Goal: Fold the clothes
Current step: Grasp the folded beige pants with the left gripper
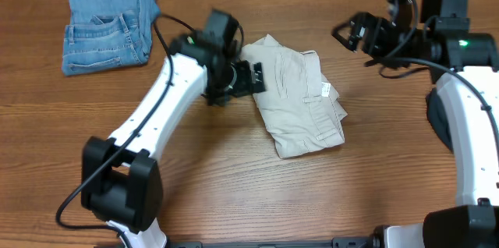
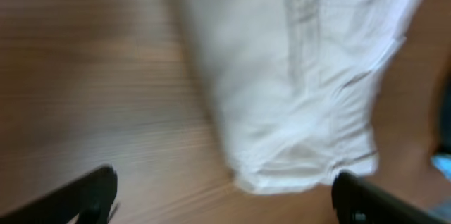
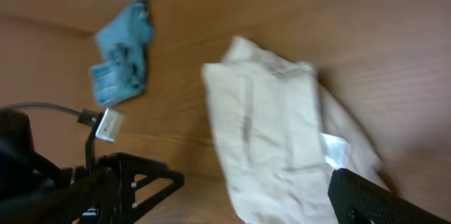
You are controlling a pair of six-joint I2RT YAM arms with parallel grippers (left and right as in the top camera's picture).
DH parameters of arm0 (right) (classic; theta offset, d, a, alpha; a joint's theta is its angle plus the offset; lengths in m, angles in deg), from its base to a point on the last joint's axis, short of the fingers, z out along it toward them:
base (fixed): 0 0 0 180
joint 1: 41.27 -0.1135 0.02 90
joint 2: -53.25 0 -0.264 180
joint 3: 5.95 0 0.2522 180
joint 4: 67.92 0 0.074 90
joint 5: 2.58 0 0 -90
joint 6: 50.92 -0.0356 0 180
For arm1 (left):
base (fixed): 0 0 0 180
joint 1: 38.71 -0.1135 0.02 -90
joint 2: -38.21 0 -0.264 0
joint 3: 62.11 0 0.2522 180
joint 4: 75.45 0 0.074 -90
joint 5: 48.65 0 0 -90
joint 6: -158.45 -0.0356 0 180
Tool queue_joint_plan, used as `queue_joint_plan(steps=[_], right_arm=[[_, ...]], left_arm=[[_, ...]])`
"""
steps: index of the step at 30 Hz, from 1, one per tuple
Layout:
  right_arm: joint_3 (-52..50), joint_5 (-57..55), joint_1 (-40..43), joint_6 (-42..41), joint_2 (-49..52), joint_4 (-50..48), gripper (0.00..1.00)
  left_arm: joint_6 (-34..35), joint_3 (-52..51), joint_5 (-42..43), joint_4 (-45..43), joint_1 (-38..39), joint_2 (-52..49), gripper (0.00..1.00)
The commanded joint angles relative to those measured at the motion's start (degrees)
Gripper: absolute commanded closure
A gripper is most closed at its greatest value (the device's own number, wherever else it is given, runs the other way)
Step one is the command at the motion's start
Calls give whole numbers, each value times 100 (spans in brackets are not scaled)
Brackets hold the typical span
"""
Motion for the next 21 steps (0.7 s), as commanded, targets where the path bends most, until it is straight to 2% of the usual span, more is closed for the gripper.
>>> queue_joint_plan(steps=[1,4,9,11,16,21], right_arm=[[-44,-223,367,94,131,468,0],[-44,-203,387,455,131,745,0],[-44,-203,387,538,131,966,0],[-44,-203,387,540,131,1001,0],[-44,-205,387,691,131,1117,0],[-52,-203,387,686,131,1121,0]], left_arm=[[243,-1388,1967,-1934,205,-9,0],[391,-1899,1692,-2549,267,-11,0],[966,-1996,1193,-2660,267,-448,0],[1357,-1996,1207,-3088,271,-866,0],[1851,-1993,1209,-4308,271,-1685,0],[1915,-1993,1196,-5082,273,-1832,0]])
